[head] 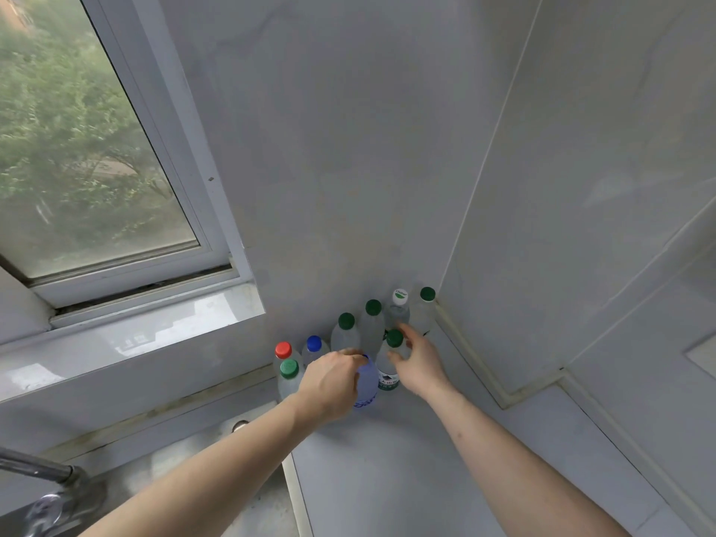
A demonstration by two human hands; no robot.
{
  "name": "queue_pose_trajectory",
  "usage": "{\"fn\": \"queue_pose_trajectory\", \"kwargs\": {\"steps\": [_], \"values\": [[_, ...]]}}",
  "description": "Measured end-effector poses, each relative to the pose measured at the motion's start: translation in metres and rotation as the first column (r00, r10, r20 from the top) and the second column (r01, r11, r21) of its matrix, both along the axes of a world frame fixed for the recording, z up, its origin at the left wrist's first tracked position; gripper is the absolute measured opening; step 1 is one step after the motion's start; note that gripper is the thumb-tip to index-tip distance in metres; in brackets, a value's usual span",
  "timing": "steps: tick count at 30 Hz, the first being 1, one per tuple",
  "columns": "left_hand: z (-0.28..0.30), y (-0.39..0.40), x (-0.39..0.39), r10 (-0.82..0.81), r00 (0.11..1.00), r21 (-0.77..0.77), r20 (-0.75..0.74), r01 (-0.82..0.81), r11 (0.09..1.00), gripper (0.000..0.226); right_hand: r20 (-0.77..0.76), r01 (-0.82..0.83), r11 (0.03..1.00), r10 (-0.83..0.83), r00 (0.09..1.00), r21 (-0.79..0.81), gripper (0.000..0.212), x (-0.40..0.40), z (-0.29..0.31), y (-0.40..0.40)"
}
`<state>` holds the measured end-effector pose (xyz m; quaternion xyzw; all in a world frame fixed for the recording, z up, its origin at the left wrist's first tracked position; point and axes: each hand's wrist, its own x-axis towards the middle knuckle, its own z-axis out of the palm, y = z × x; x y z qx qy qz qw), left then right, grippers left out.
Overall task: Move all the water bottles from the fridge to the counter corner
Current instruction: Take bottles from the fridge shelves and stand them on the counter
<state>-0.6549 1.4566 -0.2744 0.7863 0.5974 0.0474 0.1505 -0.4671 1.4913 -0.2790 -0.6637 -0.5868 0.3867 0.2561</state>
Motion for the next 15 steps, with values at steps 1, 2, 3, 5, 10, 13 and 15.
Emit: {"fn": "queue_pose_trajectory", "kwargs": {"steps": [1, 2, 3, 5, 10, 13, 15], "values": [[0.007, -0.006, -0.001, -0.009, 1.000, -0.010, 0.006, 0.009, 1.000, 0.050, 0.006, 0.001, 1.000, -0.001, 1.000, 0.002, 0.063, 0.000, 0.003, -0.004], [0.013, -0.011, -0.003, -0.011, 1.000, -0.016, 0.018, 0.011, 1.000, 0.053, 0.009, 0.008, 1.000, -0.008, 1.000, 0.004, 0.066, -0.001, 0.006, -0.009], [0.020, -0.017, -0.005, -0.013, 0.999, -0.021, 0.032, 0.013, 1.000, 0.053, 0.008, 0.015, 1.000, -0.015, 1.000, 0.014, 0.067, -0.001, 0.008, -0.015], [0.033, -0.034, -0.012, -0.009, 0.998, -0.028, 0.063, 0.011, 1.000, 0.053, -0.027, 0.044, 0.998, -0.043, 0.999, 0.048, 0.068, -0.001, 0.015, -0.032], [0.073, -0.090, -0.043, 0.043, 0.974, 0.001, 0.225, -0.044, 0.999, 0.044, -0.249, 0.155, 0.976, -0.115, 0.962, 0.150, 0.063, 0.001, 0.049, -0.097], [0.089, -0.134, -0.063, 0.088, 0.953, -0.004, 0.291, -0.091, 0.996, 0.042, -0.285, 0.125, 0.985, -0.088, 0.955, 0.116, 0.057, -0.001, 0.067, -0.147], [0.089, -0.159, -0.075, 0.110, 0.932, -0.026, 0.346, -0.107, 0.994, 0.040, -0.260, 0.075, 0.991, -0.043, 0.965, 0.115, 0.058, -0.003, 0.076, -0.172]]}}
